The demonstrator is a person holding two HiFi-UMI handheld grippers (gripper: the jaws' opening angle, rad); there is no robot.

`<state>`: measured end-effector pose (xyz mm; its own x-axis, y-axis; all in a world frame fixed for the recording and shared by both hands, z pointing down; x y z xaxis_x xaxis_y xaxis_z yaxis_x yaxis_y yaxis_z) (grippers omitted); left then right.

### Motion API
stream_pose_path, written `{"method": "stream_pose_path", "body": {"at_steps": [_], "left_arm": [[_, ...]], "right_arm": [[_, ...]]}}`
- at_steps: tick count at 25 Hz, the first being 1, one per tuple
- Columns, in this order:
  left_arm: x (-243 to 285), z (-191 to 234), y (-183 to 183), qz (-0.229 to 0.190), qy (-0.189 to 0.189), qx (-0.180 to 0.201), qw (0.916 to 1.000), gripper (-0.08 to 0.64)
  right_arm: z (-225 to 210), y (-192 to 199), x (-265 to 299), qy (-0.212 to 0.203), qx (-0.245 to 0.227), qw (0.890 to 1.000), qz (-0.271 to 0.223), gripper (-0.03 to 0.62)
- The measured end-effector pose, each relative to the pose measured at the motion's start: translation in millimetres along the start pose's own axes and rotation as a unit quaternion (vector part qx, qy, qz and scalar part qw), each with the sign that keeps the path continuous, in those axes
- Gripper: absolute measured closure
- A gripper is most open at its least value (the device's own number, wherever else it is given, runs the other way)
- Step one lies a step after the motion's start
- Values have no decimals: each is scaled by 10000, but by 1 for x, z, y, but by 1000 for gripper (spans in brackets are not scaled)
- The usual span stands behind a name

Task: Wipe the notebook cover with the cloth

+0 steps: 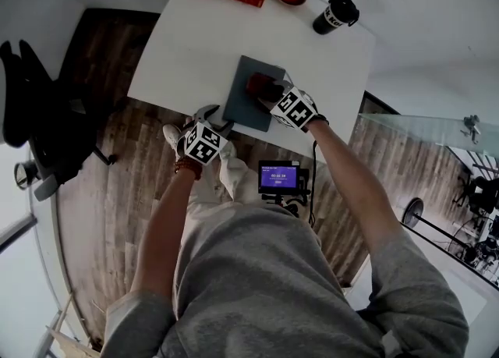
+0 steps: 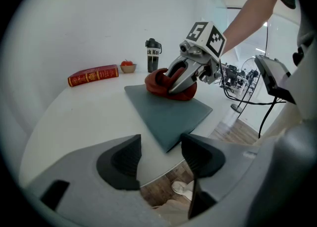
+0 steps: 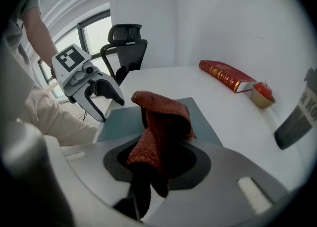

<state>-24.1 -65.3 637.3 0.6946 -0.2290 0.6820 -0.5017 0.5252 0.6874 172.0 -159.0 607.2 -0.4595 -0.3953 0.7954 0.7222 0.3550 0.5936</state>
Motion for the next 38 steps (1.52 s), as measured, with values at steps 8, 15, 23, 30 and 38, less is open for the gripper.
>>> {"method": "stream_pose_path", "body": {"at_steps": [8, 15, 23, 30, 38], "left_arm": [[0, 0, 0, 22, -16, -16, 10000, 316], [0, 0, 0, 40, -15, -21, 10000, 316], [1, 0, -1, 60, -20, -18, 10000, 316], [0, 0, -1, 71, -19, -21, 10000, 316], [0, 0, -2, 116, 18, -14, 9999, 316]], "right_arm": [[22, 2, -5, -200, -58, 9998, -68, 469], [40, 3, -8, -353, -141, 9991, -195, 468], [61, 5, -13, -585, -401, 9973, -212, 468], [75, 10, -15, -783, -370, 9959, -263, 466], [72, 7, -19, -1081, -378, 9929, -311, 456]]}}
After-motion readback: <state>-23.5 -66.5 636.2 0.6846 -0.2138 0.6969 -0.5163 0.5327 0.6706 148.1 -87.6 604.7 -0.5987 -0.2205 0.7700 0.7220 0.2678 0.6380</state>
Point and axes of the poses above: the fingertips, and each gripper's own axes: x forward along the fingers, z to its left, y out of its underside, the point moved 10 cm from there along -x, backward along the fingers, and after that the axes turned 12 degrees about y, right-handed, at the moved point
